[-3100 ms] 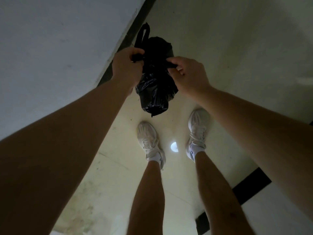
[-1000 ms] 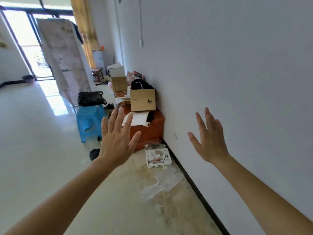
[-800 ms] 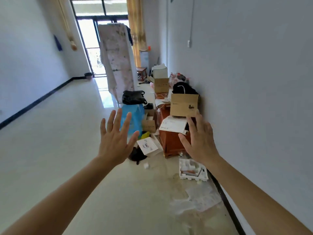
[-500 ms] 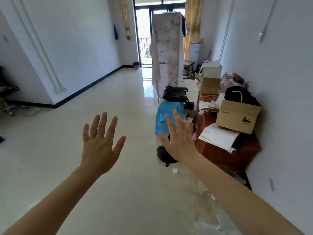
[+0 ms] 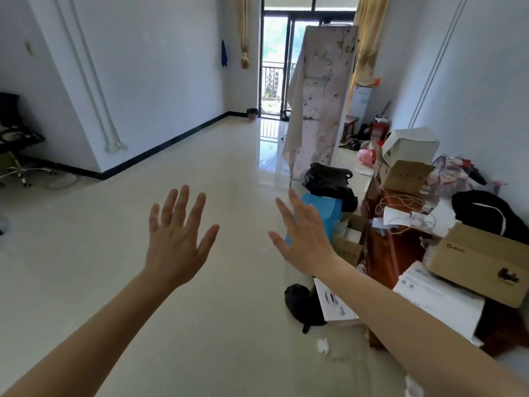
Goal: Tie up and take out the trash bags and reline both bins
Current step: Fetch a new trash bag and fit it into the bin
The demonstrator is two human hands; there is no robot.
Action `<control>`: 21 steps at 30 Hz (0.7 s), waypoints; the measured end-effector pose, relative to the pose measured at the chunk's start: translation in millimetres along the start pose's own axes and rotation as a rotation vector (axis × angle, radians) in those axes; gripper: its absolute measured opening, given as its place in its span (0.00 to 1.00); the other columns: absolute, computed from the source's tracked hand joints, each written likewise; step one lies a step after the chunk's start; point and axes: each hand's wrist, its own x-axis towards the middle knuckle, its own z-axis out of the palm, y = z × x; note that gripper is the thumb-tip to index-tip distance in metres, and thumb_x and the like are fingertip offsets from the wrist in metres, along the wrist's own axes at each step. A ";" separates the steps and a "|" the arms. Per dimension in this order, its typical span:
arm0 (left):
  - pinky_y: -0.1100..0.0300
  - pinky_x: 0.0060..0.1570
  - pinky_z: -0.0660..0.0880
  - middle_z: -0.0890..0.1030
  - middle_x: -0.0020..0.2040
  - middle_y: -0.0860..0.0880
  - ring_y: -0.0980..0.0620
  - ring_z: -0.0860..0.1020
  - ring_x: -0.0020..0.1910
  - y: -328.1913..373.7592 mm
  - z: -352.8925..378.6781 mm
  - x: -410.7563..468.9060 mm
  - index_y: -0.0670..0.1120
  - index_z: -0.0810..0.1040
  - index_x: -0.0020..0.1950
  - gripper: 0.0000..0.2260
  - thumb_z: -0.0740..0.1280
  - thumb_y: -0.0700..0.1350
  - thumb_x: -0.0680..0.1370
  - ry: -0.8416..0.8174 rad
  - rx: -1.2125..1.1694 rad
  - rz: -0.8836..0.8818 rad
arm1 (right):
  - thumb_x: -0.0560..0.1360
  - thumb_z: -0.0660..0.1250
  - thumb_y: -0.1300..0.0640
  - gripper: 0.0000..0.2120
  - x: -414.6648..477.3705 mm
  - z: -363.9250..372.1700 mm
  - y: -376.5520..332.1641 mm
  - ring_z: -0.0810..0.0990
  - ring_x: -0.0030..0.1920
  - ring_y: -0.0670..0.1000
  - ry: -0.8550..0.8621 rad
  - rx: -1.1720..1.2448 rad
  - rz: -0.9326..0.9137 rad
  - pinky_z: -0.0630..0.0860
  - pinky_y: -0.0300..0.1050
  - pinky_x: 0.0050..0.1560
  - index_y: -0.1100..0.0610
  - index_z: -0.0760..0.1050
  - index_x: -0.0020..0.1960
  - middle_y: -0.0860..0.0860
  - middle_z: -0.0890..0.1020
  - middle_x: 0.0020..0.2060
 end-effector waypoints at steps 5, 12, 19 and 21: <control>0.39 0.75 0.49 0.50 0.81 0.43 0.43 0.47 0.79 -3.4 48.3 131.8 0.50 0.52 0.80 0.31 0.47 0.63 0.81 0.036 -0.069 0.082 | 0.81 0.52 0.38 0.34 89.3 12.2 51.9 0.49 0.79 0.58 0.116 0.037 0.118 0.47 0.57 0.78 0.53 0.50 0.81 0.55 0.44 0.80; 0.40 0.76 0.48 0.50 0.81 0.44 0.44 0.46 0.80 14.8 172.1 291.6 0.51 0.52 0.80 0.31 0.46 0.64 0.81 0.028 -0.107 0.205 | 0.81 0.56 0.40 0.35 207.8 92.8 150.5 0.46 0.80 0.56 0.146 0.055 0.253 0.47 0.60 0.78 0.51 0.46 0.81 0.53 0.41 0.80; 0.39 0.75 0.49 0.49 0.81 0.44 0.43 0.46 0.79 9.5 272.3 484.8 0.51 0.52 0.80 0.30 0.44 0.64 0.81 0.015 -0.014 0.297 | 0.81 0.56 0.41 0.36 395.1 159.5 245.5 0.47 0.80 0.56 0.184 0.079 0.287 0.48 0.59 0.78 0.54 0.45 0.81 0.55 0.44 0.80; 0.38 0.75 0.50 0.50 0.81 0.43 0.41 0.47 0.79 -1.1 291.1 536.4 0.50 0.54 0.80 0.30 0.46 0.63 0.81 0.017 0.003 0.305 | 0.81 0.56 0.41 0.36 456.0 172.7 266.3 0.48 0.80 0.56 0.184 0.077 0.289 0.50 0.60 0.78 0.53 0.45 0.81 0.56 0.45 0.80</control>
